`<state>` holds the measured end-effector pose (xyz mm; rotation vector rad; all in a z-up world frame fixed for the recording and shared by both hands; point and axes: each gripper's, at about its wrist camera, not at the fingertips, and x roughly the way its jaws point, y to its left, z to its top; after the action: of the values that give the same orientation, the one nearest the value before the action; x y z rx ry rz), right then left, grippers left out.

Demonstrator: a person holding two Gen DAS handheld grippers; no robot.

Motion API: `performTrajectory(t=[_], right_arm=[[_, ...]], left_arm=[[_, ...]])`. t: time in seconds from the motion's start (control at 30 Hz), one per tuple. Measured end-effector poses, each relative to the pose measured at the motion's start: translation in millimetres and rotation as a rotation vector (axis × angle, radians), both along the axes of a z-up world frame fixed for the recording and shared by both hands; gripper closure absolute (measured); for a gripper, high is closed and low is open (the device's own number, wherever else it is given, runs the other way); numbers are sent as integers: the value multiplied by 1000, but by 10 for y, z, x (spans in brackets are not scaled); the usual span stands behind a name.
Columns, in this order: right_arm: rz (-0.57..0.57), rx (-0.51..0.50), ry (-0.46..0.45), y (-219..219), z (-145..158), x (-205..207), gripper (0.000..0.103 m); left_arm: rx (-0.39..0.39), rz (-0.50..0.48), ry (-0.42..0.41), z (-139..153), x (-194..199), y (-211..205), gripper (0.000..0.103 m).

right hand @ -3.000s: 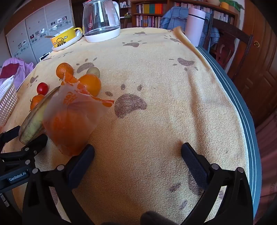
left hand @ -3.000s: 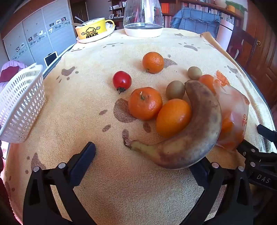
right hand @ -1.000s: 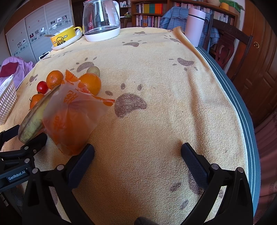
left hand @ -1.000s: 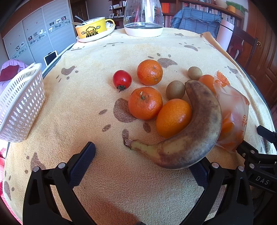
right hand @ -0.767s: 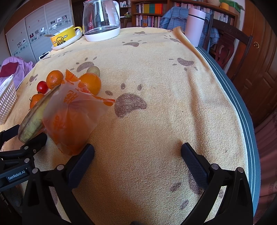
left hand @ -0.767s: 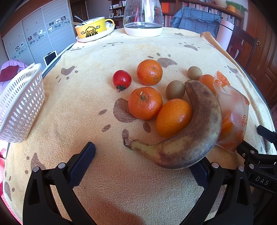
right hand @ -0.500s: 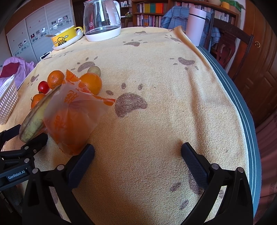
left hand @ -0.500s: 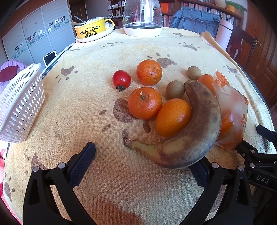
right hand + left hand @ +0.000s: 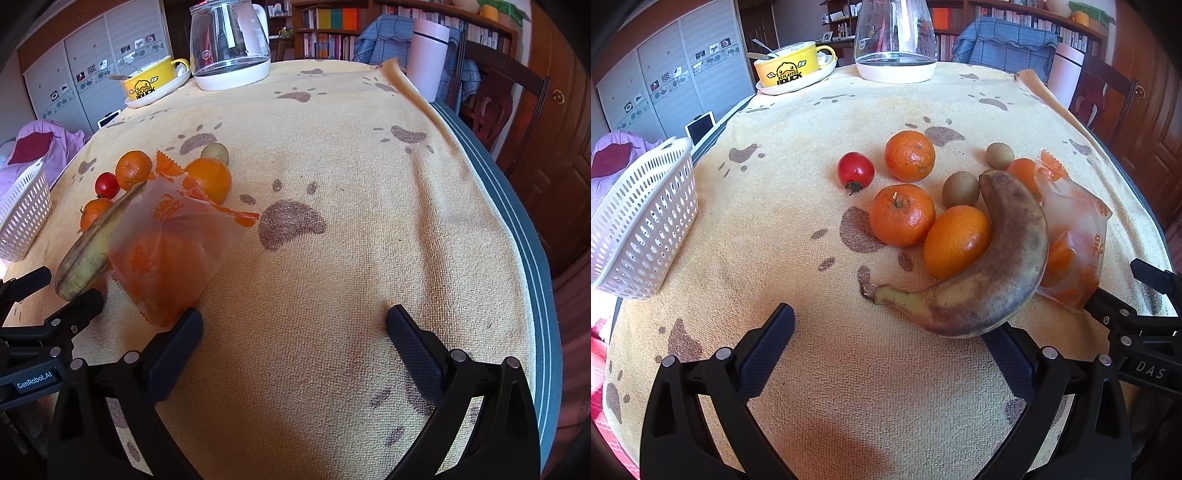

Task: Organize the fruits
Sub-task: 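Grasp the orange-printed plastic bag with the right tool while the left tool approaches the banana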

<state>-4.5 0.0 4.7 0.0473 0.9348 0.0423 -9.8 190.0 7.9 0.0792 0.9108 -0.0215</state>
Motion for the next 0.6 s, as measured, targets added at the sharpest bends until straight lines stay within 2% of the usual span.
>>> performTrajectory(t=[0.33, 0.6], right_arm=[[48, 58, -10, -31, 59, -41, 5], [127, 111, -66, -37, 214, -170, 5]], left_arm=[[21, 3, -32, 84, -97, -8, 2], [29, -18, -80, 237, -216, -34, 2]])
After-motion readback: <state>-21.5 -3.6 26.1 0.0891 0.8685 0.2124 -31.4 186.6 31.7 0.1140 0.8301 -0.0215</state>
